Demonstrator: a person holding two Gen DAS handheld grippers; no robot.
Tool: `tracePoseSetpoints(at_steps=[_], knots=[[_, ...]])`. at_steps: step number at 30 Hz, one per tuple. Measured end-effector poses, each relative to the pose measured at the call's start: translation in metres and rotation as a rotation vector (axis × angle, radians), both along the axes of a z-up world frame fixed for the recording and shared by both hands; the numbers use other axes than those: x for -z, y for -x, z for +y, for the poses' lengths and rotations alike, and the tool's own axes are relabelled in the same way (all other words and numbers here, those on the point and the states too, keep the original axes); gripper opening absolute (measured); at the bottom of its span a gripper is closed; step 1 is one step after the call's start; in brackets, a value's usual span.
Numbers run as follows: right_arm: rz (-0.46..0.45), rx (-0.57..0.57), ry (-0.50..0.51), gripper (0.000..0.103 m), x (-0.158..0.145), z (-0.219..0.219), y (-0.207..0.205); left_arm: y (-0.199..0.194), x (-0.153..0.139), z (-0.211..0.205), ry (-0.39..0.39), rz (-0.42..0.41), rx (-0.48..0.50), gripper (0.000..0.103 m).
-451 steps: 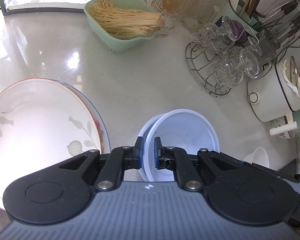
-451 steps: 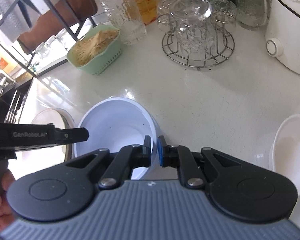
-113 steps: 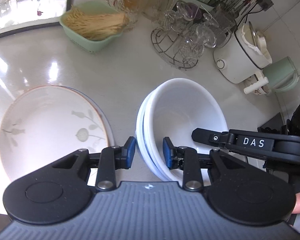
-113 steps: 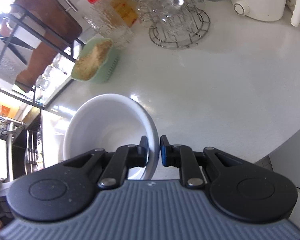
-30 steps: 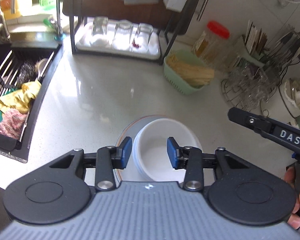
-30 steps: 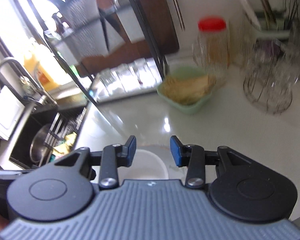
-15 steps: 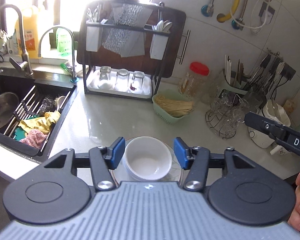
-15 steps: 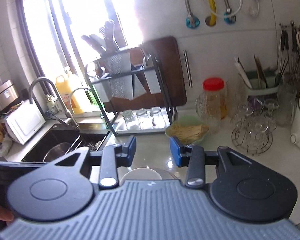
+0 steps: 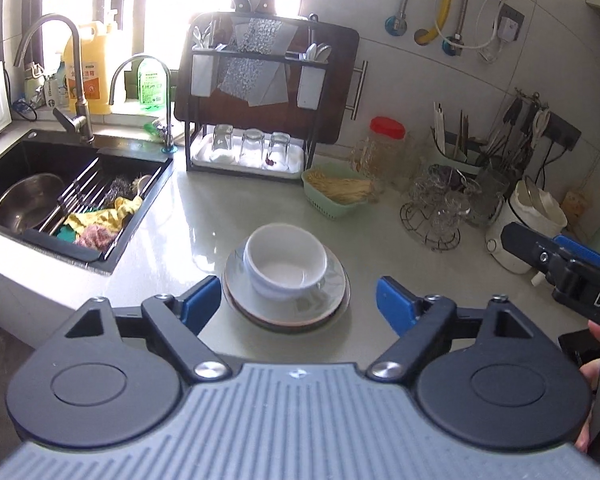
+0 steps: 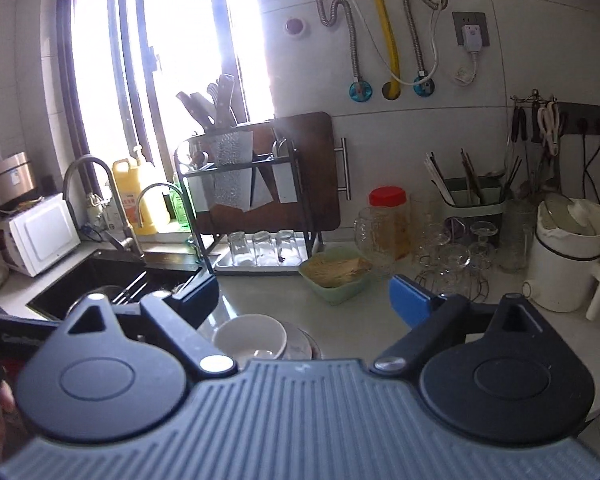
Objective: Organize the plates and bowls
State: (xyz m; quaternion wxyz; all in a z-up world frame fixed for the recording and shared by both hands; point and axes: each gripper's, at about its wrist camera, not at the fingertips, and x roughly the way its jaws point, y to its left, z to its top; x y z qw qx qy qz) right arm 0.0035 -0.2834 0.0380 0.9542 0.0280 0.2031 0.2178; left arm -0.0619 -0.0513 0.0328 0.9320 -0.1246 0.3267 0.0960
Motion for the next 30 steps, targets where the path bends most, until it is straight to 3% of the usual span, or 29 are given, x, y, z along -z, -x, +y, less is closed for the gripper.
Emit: tracePoseSetpoints(at_steps=[8, 21, 30], knots=[[0.052, -0.012, -0.002, 0.096, 0.017, -0.023, 0.018, 0.035, 0.023, -0.021, -0.033, 0.006, -0.015, 0.097], [0.052, -0.006, 0.039, 0.096, 0.029, -0.026, 0.048, 0.056, 0.022, -0.026, -0.027, -0.032, -0.03, 0.097], [0.078, 0.005, 0.012, 0.096, 0.03, -0.028, 0.055, 0.065, 0.025, -0.024, -0.017, -0.037, -0.027, 0.097]])
